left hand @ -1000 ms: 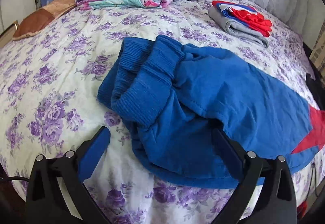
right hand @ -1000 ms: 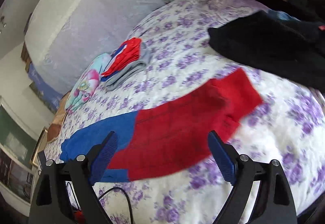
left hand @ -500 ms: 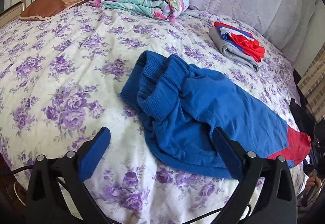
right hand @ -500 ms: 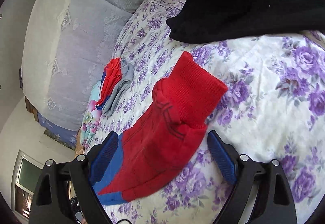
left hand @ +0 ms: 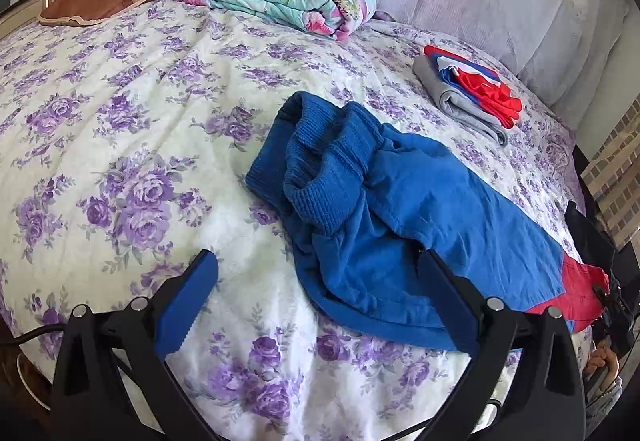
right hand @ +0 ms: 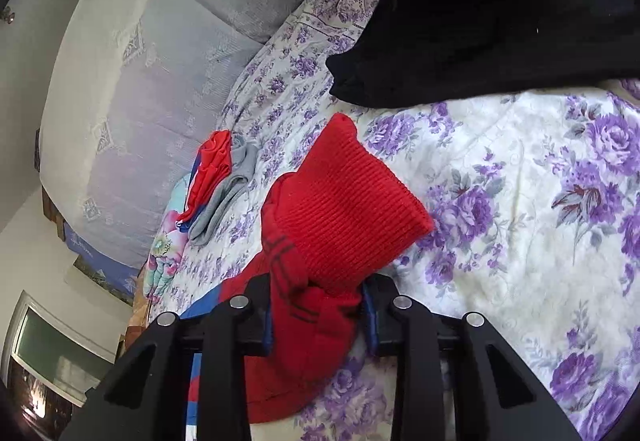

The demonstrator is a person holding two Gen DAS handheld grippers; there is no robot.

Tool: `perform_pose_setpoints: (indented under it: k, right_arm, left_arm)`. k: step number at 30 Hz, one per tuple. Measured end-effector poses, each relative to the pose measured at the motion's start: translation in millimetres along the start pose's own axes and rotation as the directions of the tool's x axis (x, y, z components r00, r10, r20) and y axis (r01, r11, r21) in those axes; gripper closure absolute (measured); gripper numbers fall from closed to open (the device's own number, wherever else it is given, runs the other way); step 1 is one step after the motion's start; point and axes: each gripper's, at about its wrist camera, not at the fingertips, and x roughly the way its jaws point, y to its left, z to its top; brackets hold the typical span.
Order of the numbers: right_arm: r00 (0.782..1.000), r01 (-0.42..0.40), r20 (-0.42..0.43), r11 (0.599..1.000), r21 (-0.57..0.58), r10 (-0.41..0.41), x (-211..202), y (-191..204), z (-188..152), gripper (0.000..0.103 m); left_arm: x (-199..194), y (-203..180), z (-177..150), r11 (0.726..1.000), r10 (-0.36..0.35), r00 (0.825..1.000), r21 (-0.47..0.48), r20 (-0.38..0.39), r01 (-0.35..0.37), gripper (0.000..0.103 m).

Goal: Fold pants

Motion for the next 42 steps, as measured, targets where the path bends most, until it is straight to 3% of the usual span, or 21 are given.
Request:
perform_pose_setpoints:
  k: [3,8,12,15,18,21,22,23,24,25,27,29,30,32,35,38,39,42]
  right_arm:
    - [0.999,0.0,0.041,0.999,-0.038,0.001,-8,20,0,0.071]
    - [0.997,0.063,0.07,0.965,-0.256,-0.046,-2,84,-7,0.071]
    - [0.997,0.06,0.07,0.905,-0.422,-0.034,11,139,-26,0.071]
    - [1.0,0.012,0.026,0.845,-0.535,0.003,30,182,-49,0.072]
    - [1.0,-0.01,-0.026,0.756,-0.655,-0.01,59,224,-80,0.072]
    - [0.981,-0.021,-0.128,0.57,-0.821,-0.148,99,256,-134,0.054]
    - [0.977,-0.046,-0.149,0.529,-0.847,-0.154,103,260,-149,0.044]
    - [0.977,-0.09,-0.176,0.507,-0.857,-0.124,100,262,-160,0.041]
    - [0.975,-0.126,-0.2,0.51,-0.851,-0.093,94,263,-164,0.041]
    - [0.973,-0.154,-0.221,0.538,-0.829,-0.062,87,262,-161,0.041]
    - [0.974,-0.188,-0.228,0.619,-0.762,0.015,70,256,-140,0.041]
    - [0.984,-0.149,-0.175,0.683,-0.715,0.033,60,249,-116,0.041]
    - [0.99,-0.111,-0.142,0.692,-0.713,0.013,60,247,-109,0.041]
    - [0.995,-0.031,-0.088,0.697,-0.716,-0.047,70,241,-98,0.041]
    - [0.985,-0.042,-0.147,0.686,-0.727,-0.095,96,234,-114,0.041]
    - [0.931,-0.103,-0.299,0.637,-0.764,-0.208,136,222,-157,0.038]
    - [0.937,-0.092,-0.278,0.622,-0.778,-0.21,135,222,-161,0.038]
    - [0.947,-0.071,-0.252,0.636,-0.768,-0.198,124,231,-150,0.039]
  left_arm:
    - [1,0,0,1.0,0.004,1.0,0.001,0.001,-0.004,0.005]
    - [0,1,0,1.0,-0.002,1.0,0.002,0.003,0.002,0.005]
    - [-1,1,0,1.0,-0.01,1.0,0.003,0.007,0.01,0.005]
    - [-3,2,-3,1.0,-0.011,1.0,0.008,0.008,0.011,0.005]
    - [-5,4,-4,1.0,-0.017,1.0,0.005,0.012,0.017,0.005]
    - [-6,5,-4,1.0,-0.021,1.0,-0.001,0.014,0.021,0.005]
    - [-7,5,-4,1.0,-0.022,1.0,-0.001,0.014,0.022,0.005]
    - [-7,5,-5,1.0,-0.023,1.0,-0.001,0.015,0.023,0.005]
    - [-8,6,-5,1.0,-0.025,1.0,0.0,0.015,0.025,0.005]
    - [-7,6,-5,1.0,-0.026,1.0,0.001,0.015,0.026,0.005]
    - [-6,7,-5,1.0,-0.025,1.0,-0.001,0.015,0.025,0.005]
    - [-4,6,-5,1.0,-0.021,1.0,0.006,0.017,0.021,0.005]
    - [-4,5,-6,1.0,-0.017,1.0,0.01,0.018,0.017,0.005]
    - [-2,4,-7,1.0,-0.008,1.0,0.017,0.019,0.008,0.005]
    - [-2,1,-8,1.0,0.006,1.0,0.03,0.019,-0.007,0.005]
    - [-2,1,-7,1.0,0.004,1.0,0.029,0.019,-0.005,0.005]
    - [-2,1,-8,1.0,0.005,1.0,0.03,0.018,-0.006,0.005]
    - [-1,1,-7,1.0,0.002,1.0,0.025,0.015,-0.002,0.005]
